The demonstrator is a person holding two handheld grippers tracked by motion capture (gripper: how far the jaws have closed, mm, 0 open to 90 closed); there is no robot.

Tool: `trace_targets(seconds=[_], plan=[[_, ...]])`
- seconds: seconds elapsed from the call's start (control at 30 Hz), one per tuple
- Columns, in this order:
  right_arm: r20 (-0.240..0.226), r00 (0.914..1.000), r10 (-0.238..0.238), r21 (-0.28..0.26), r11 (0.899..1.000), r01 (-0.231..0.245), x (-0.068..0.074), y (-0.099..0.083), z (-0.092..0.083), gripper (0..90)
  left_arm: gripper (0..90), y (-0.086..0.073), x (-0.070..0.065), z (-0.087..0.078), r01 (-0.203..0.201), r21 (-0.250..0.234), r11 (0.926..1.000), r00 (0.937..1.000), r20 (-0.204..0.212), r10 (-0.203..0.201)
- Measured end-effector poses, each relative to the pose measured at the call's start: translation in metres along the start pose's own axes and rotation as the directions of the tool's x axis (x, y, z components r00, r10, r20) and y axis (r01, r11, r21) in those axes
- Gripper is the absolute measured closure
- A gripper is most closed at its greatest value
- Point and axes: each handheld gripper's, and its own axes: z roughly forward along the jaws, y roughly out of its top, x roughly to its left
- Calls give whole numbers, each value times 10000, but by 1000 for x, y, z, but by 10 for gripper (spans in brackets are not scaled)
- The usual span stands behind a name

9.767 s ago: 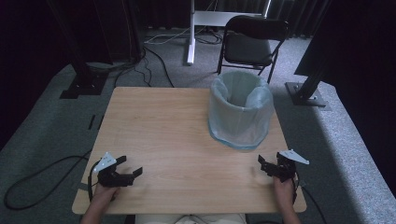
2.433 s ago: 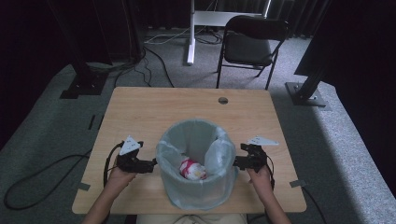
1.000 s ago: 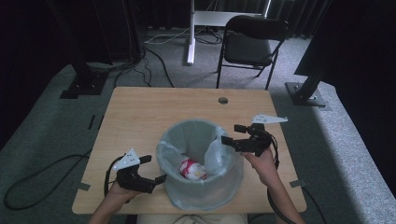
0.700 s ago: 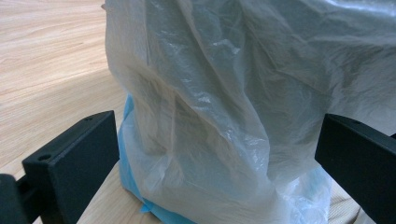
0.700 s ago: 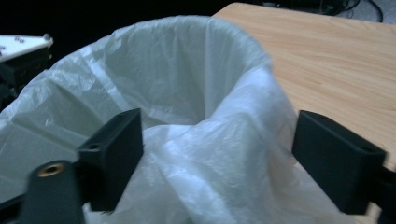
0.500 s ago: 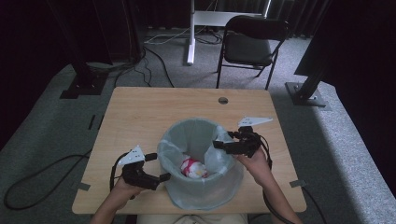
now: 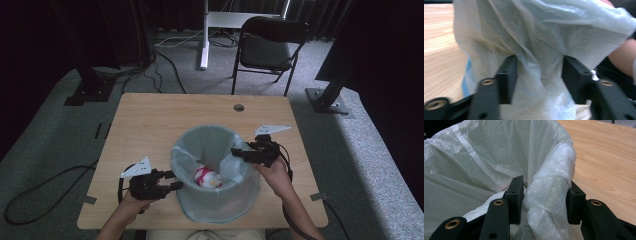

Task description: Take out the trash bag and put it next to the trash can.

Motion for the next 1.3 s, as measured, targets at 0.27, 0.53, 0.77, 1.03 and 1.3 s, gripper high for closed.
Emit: trace_targets(seconds=[0.27, 0.53, 0.77, 1.03, 1.3], plan=[[110, 9997, 214, 48, 9998, -214, -4, 2, 0, 587, 900, 3, -2, -3, 30, -226, 9997, 9998, -205, -35], [-68, 9981, 615, -25, 9981, -615, -12, 6, -3, 640, 900, 17, -5, -23, -133, -1064, 9942, 9994, -334, 98], [115, 9977, 668, -135, 9977, -666, -15, 9, -6, 641, 900, 28, -12, -38, -359, -1528, 9876, 9991, -293, 318], [437, 9964, 722, -572, 9959, -697, -17, 15, -15, 706, 900, 41, -16, -39, -510, -1784, 9826, 9987, -73, 506], [855, 9954, 440, -664, 9971, -384, -15, 24, -21, 789, 900, 61, -18, -31, -747, -1679, 9830, 9970, 64, 768]])
